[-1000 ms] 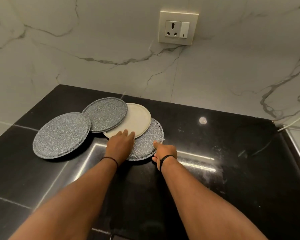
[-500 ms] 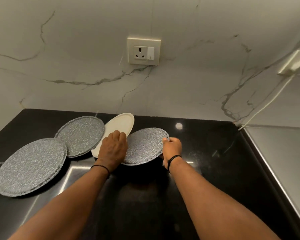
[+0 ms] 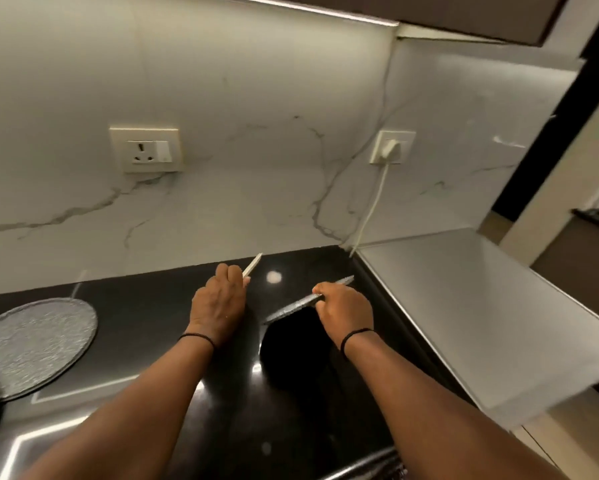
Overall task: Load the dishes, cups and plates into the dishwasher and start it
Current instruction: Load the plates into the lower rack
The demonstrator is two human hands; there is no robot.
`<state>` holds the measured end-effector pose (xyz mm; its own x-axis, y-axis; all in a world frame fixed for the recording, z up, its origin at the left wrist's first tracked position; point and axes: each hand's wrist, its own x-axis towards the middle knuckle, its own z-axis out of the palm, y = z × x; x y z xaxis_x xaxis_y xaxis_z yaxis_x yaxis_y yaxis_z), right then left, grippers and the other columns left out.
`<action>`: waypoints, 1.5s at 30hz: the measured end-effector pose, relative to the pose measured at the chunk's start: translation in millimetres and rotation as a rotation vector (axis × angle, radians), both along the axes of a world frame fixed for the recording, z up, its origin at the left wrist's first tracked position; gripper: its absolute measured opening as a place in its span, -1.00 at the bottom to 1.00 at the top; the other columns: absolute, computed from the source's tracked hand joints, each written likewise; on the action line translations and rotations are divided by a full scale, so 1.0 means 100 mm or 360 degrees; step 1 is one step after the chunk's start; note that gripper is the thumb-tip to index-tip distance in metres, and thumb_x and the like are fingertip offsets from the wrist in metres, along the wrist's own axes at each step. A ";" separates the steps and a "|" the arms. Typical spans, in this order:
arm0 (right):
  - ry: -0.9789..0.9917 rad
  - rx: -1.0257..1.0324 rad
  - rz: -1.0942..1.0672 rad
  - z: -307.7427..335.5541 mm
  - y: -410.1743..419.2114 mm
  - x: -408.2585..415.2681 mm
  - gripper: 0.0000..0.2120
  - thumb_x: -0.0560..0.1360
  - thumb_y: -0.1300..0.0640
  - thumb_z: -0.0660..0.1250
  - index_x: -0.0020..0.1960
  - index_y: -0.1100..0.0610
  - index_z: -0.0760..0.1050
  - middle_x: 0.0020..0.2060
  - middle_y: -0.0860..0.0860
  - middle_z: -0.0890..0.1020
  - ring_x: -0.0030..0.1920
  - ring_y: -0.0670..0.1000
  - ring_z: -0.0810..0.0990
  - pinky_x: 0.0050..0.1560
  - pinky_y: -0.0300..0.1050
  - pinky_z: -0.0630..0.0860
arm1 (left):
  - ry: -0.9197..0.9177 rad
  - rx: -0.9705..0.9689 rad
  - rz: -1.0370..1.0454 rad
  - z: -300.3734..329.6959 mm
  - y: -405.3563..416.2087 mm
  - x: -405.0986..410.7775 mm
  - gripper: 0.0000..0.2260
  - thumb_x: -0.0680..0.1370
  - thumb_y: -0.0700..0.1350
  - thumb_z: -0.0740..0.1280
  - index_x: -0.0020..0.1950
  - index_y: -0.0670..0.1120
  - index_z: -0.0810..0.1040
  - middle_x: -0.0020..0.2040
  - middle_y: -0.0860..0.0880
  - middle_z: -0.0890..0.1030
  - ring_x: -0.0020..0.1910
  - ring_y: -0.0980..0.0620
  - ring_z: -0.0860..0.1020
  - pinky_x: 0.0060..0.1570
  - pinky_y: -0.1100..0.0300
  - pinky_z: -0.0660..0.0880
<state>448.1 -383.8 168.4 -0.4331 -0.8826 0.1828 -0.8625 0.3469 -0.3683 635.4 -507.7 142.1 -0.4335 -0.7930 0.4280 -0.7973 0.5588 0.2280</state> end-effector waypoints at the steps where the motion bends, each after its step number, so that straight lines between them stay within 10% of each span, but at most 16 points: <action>1: 0.0213 -0.0020 0.0008 0.03 0.10 -0.09 -0.82 0.50 0.09 0.31 0.07 0.00 0.61 -0.08 0.01 0.64 -0.02 0.10 0.60 -0.04 -0.04 0.53 | 0.0017 0.0032 -0.0008 0.02 0.06 -0.09 -0.76 0.64 0.00 0.17 -0.04 -0.17 0.41 -0.14 -0.15 0.43 -0.40 -0.12 0.41 -0.47 0.03 0.39; 6: 0.0626 -0.0160 -0.0261 0.20 0.91 -0.78 -0.76 0.40 -0.07 0.46 -0.27 0.09 0.58 -0.32 0.08 0.54 -0.25 0.17 0.53 -0.28 -0.03 0.41 | 0.0117 0.0110 -0.0125 0.22 0.65 -0.80 -0.75 0.63 0.03 0.20 0.00 -0.17 0.40 -0.12 -0.16 0.49 -0.35 -0.07 0.39 -0.43 0.08 0.31; 11: 0.0224 -0.0312 -0.0618 0.27 1.97 -1.34 -0.70 0.66 -0.08 0.05 0.02 0.11 0.41 -0.30 0.03 0.53 -0.29 0.11 0.50 -0.31 -0.07 0.34 | 0.0250 0.0186 -0.0206 0.52 1.51 -1.58 -0.73 0.64 0.04 0.16 -0.02 -0.16 0.41 -0.09 -0.18 0.55 -0.21 -0.21 0.53 -0.28 0.06 0.32; 18: -0.0051 -0.0399 -0.0939 0.07 4.02 -2.18 -0.78 0.67 0.02 0.01 0.09 0.14 0.34 -0.21 0.13 0.61 -0.26 0.20 0.52 -0.28 0.03 0.44 | 0.0286 0.0347 -0.0368 0.62 3.28 -2.81 -0.77 0.62 0.01 0.14 -0.02 -0.15 0.41 0.01 -0.26 0.59 -0.01 -0.34 0.55 -0.11 0.00 0.37; 29: -0.0245 -0.0140 -0.1501 -0.62 6.96 -3.02 -0.82 0.65 0.08 0.07 0.10 0.15 0.39 -0.13 0.16 0.63 -0.24 0.18 0.50 -0.29 -0.05 0.37 | -0.0126 0.0844 -0.0667 -0.16 5.68 -4.19 -0.77 0.56 -0.12 0.24 0.10 -0.26 0.52 -0.12 -0.18 0.57 -0.15 -0.19 0.50 -0.15 0.11 0.35; 45: -0.0475 0.0589 -0.1547 -1.27 8.26 -3.70 -0.91 0.62 0.09 0.12 0.07 0.07 0.36 -0.07 0.13 0.62 -0.11 0.16 0.57 -0.10 0.01 0.54 | -0.0419 0.1546 -0.0540 -1.75 6.79 -4.91 -0.79 0.50 -0.02 0.28 -0.09 -0.16 0.55 -0.23 -0.15 0.65 -0.25 -0.15 0.65 -0.21 -0.04 0.65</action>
